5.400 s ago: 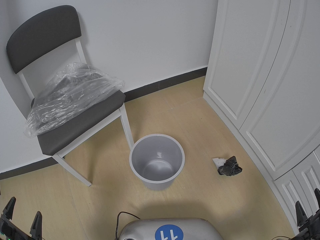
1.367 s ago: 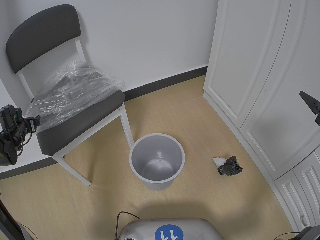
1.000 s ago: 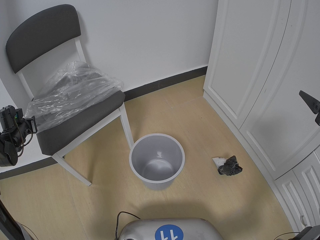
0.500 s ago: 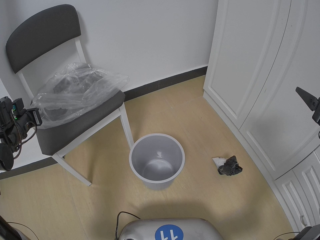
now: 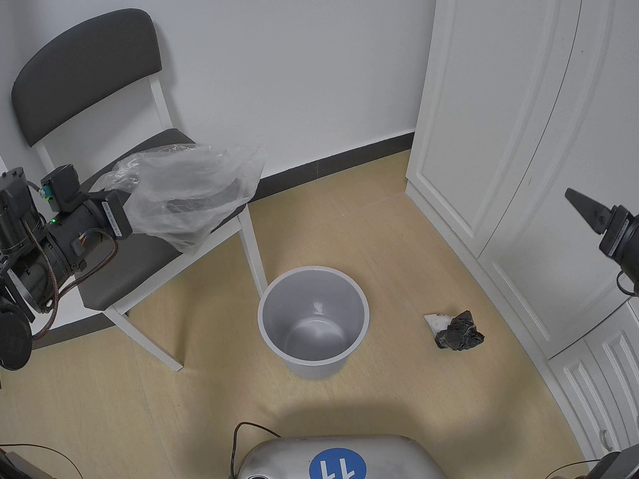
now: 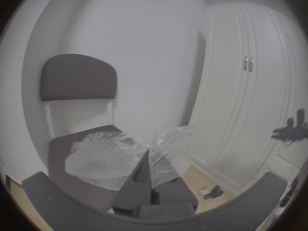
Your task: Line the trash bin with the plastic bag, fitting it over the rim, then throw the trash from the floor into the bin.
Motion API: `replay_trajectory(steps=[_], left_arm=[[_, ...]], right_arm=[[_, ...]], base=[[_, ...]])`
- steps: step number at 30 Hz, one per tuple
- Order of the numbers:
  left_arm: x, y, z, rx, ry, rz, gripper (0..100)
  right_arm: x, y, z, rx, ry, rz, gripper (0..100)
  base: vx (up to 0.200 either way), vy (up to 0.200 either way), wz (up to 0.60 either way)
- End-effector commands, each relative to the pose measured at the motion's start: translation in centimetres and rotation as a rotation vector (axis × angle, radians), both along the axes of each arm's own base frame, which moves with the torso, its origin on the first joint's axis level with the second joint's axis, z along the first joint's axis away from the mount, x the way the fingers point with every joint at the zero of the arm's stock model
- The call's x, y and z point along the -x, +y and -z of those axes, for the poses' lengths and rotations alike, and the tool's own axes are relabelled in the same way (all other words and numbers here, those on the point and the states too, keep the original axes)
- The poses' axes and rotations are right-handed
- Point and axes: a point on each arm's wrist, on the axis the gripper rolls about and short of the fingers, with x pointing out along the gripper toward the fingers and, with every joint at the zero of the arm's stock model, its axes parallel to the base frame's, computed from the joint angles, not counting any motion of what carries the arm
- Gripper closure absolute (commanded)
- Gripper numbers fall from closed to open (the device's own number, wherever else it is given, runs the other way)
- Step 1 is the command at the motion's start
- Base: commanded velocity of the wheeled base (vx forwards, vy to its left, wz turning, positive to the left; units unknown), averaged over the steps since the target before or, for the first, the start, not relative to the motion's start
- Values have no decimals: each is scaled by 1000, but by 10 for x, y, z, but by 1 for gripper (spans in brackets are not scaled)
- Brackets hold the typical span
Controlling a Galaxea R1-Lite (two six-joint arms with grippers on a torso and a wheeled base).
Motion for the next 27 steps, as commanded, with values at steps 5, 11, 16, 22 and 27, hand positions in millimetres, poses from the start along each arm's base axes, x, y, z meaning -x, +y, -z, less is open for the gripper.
replay_trajectory(steps=[5, 11, 16, 22, 27], left_arm=[[21, -48, -36, 189, -154, 226, 100], [33, -63, -38, 218, -195, 256, 100], [57, -72, -41, 230, -204, 345, 100], [68, -78, -37, 230, -192, 402, 100], [78, -86, -36, 235, -184, 463, 100]], right_arm=[[-17, 35, 41, 61, 167, -82, 0], [-20, 47, 60, 89, 223, -135, 0], [-25, 50, 68, 98, 261, -142, 0], [-23, 51, 68, 86, 261, -165, 0], [-24, 51, 71, 60, 279, -178, 0]], base=[[0, 0, 0], [0, 0, 0], [0, 0, 0], [0, 0, 0], [0, 0, 0]])
